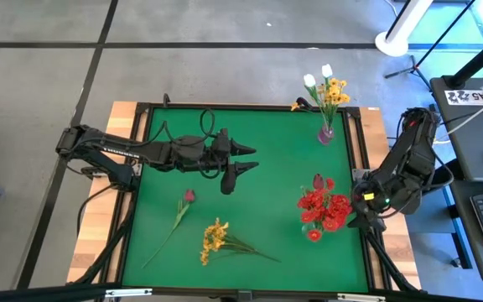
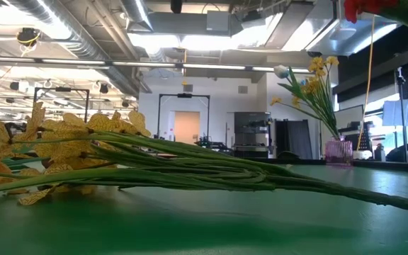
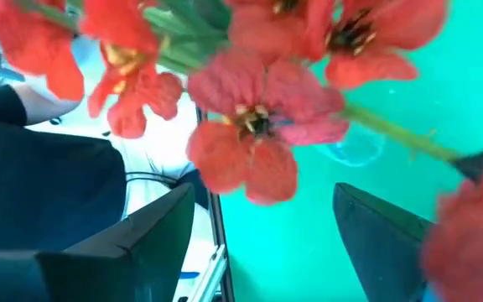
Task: Sort flowers into vase by color
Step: Put the red tulip into the transparent vase
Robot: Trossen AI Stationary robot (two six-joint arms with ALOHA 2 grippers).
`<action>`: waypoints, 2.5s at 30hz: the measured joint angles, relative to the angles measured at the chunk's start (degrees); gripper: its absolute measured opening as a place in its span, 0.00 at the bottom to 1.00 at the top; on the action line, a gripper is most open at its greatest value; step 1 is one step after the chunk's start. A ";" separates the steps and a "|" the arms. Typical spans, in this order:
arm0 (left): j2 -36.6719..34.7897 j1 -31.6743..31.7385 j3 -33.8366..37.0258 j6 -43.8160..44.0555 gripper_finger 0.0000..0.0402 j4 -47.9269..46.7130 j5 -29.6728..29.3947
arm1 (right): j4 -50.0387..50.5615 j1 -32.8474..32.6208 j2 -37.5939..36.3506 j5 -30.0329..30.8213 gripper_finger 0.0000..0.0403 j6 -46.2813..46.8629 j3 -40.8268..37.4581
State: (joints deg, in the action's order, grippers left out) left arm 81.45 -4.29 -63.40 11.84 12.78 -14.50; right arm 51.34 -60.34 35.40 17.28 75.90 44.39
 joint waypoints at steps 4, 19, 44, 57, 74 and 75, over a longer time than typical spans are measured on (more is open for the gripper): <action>0.00 0.00 0.00 0.22 0.48 -1.15 -0.02 | 5.56 0.00 0.00 0.18 0.71 0.57 3.96; 0.00 2.17 -0.01 11.12 0.48 -22.55 -2.11 | 29.26 0.00 4.72 6.69 0.71 1.38 25.67; -0.01 -13.29 -0.04 43.59 0.48 -58.25 -6.24 | -2.78 0.00 10.18 35.75 0.71 -62.85 30.92; -0.02 -22.39 -0.04 64.40 0.48 -72.78 -2.20 | -4.51 0.02 10.89 31.10 0.71 -65.72 30.92; 7.19 -31.03 -0.04 73.58 0.48 -74.92 7.13 | -2.16 0.02 12.35 33.64 0.71 -65.61 30.85; 8.35 -31.04 -0.04 73.51 0.48 -74.97 7.99 | -1.94 0.02 12.35 33.66 0.71 -65.42 30.85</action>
State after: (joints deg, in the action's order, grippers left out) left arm 89.80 -35.33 -63.44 85.35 -62.19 -6.51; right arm 49.39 -60.31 47.75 50.93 10.47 75.24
